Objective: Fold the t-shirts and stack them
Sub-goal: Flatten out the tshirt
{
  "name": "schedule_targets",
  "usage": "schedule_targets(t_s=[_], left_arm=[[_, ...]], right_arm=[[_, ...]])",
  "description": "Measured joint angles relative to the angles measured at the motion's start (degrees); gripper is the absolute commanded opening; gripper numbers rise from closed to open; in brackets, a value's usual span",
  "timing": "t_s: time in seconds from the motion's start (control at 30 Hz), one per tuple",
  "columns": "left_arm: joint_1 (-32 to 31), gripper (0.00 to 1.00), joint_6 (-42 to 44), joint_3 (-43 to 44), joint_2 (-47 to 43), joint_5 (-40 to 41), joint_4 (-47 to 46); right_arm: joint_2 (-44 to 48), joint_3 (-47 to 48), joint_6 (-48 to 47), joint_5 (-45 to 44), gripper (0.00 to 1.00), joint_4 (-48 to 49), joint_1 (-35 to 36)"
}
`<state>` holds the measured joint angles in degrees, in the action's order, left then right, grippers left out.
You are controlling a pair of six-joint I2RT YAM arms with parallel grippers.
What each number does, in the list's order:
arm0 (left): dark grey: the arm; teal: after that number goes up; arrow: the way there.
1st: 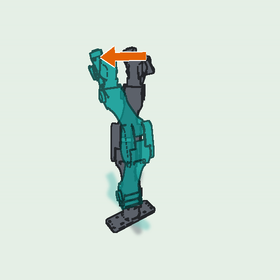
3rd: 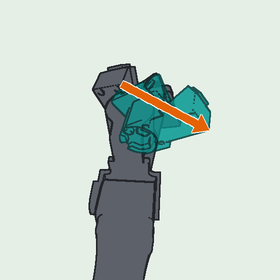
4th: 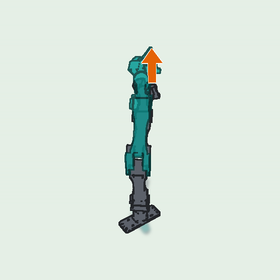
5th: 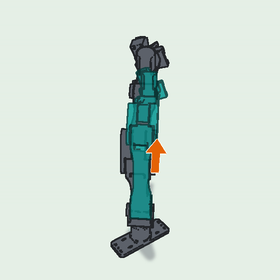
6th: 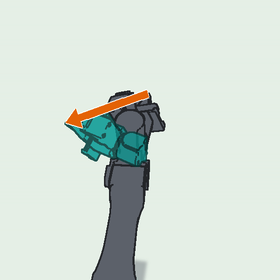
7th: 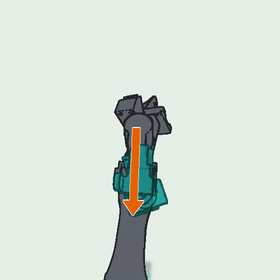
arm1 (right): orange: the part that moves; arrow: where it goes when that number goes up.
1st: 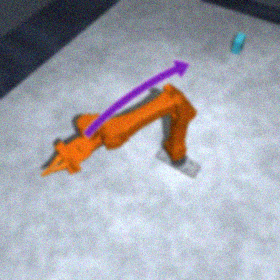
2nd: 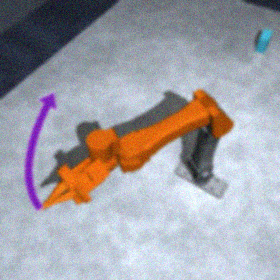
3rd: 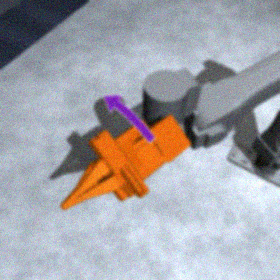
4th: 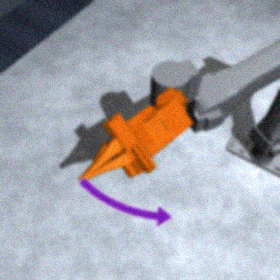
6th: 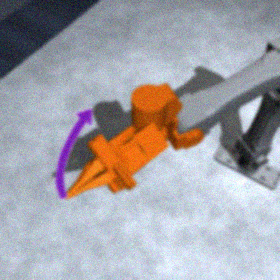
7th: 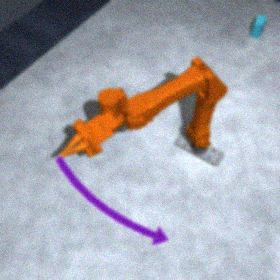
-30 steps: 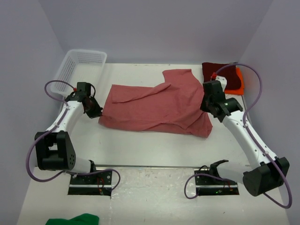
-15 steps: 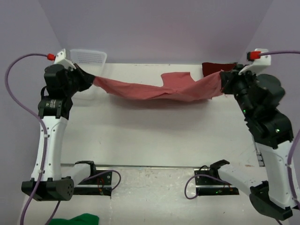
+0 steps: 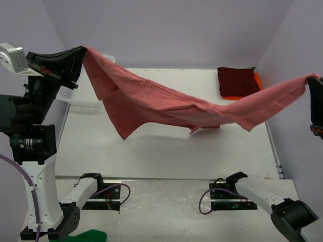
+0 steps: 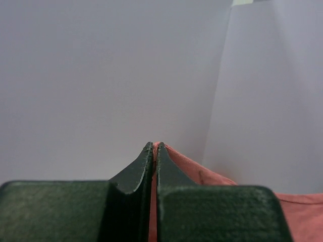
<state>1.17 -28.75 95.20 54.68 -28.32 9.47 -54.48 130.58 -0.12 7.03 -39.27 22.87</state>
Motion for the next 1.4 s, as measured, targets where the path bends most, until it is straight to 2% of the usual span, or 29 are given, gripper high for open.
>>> schedule_targets(t_s=[0.17, 0.3, 0.43, 0.57, 0.73, 0.83, 0.97, 1.13, 1.27, 1.4], left_arm=[[-0.02, 0.0, 0.0, 4.46, 3.26, -2.54, -6.6], [0.0, 0.0, 0.59, 9.46, 11.28, -2.32, -11.39], [0.0, 0.0, 0.92, 15.3, 23.12, -1.68, -14.91], [0.11, 0.0, 0.83, 24.28, 39.71, -1.25, -17.14], [1.92, 0.0, -1.44, 41.31, 60.0, -1.49, -17.7], [4.5, 0.0, -5.11, 44.52, 65.94, -1.73, -20.22], [9.18, 0.0, -10.1, 44.39, 67.45, -2.78, -23.02], [11.67, 0.0, -10.99, 41.72, 61.86, -3.54, -26.23], [10.71, 0.0, -10.54, 39.95, 56.13, -5.03, -27.87], [9.75, 0.0, -9.01, 29.68, 51.01, -7.45, -27.98]], right_arm=[[1.07, -0.02, -2.36, 3.72, 0.0, 4.61, 0.0], [-5.79, 5.18, -6.21, 2.34, 0.0, 8.41, 0.0], [-18.58, 11.34, -9.66, -0.96, 0.0, 15.04, -1.03], [-33.66, 15.13, -10.58, -1.07, 0.0, 21.2, -5.14], [-46.12, 16.13, -7.1, 2.36, 0.0, 24.79, -13.11], [-49.7, 16.17, -4.9, 4.11, 0.0, 25.27, -16.31], [-49.88, 17.18, -3.28, 5.77, 0.0, 25.18, -18.08], [-44.63, 17.77, -1.77, 7.61, 0.0, 26.14, -18.32], [-37.7, 13.16, -1.73, 7.58, 0.0, 27.5, -18.47], [-31.56, 2.4, -0.17, 6.86, 0.0, 26.14, -18.49]])
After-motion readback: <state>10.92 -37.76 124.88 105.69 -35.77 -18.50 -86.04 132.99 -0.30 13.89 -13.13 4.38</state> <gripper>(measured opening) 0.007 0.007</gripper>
